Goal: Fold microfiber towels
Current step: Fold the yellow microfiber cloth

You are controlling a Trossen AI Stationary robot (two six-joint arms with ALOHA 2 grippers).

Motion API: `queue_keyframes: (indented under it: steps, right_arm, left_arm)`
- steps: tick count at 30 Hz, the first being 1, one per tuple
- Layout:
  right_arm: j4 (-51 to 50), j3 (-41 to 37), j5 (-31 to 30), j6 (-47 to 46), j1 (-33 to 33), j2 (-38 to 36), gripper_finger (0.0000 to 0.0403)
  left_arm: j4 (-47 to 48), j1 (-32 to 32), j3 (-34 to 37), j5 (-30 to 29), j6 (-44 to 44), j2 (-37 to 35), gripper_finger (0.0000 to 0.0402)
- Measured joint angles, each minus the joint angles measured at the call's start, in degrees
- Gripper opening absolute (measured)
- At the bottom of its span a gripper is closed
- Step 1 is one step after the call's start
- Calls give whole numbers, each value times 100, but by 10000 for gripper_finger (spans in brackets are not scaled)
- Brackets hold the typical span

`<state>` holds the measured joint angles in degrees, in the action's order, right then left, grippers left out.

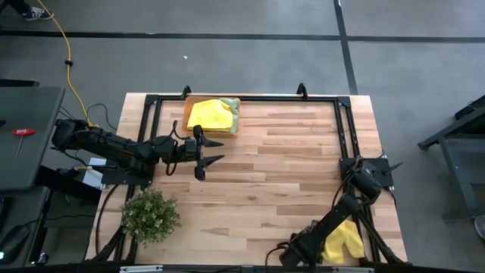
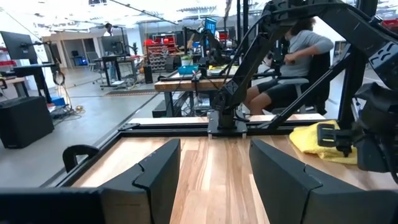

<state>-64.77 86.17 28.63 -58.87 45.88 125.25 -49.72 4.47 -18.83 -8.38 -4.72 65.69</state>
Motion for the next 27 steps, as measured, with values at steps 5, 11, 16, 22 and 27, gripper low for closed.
queue_keyframes:
  steps: [5, 11, 16, 22, 27]
  right_arm:
    - [-404, 43, -506, 1394, -148, -5, 39]
    - [-608, 30, -1938, 2816, -557, -178, 31]
    - [174, -97, -3374, 3836, -1158, -640, 8]
    - [2966, -1292, -3766, 5265, -2124, -1790, 6]
    - [5331, -2715, -3762, 5724, -3007, -3000, 4]
  left_arm:
    - [22, 0, 0, -2, 1, -2, 183]
    - [26, 0, 0, -4, 6, -1, 183]
    - [66, -2, 0, -7, 22, 0, 183]
    - [81, -1, -2, -9, 139, 0, 183]
    - [123, -2, -2, -9, 259, 0, 183]
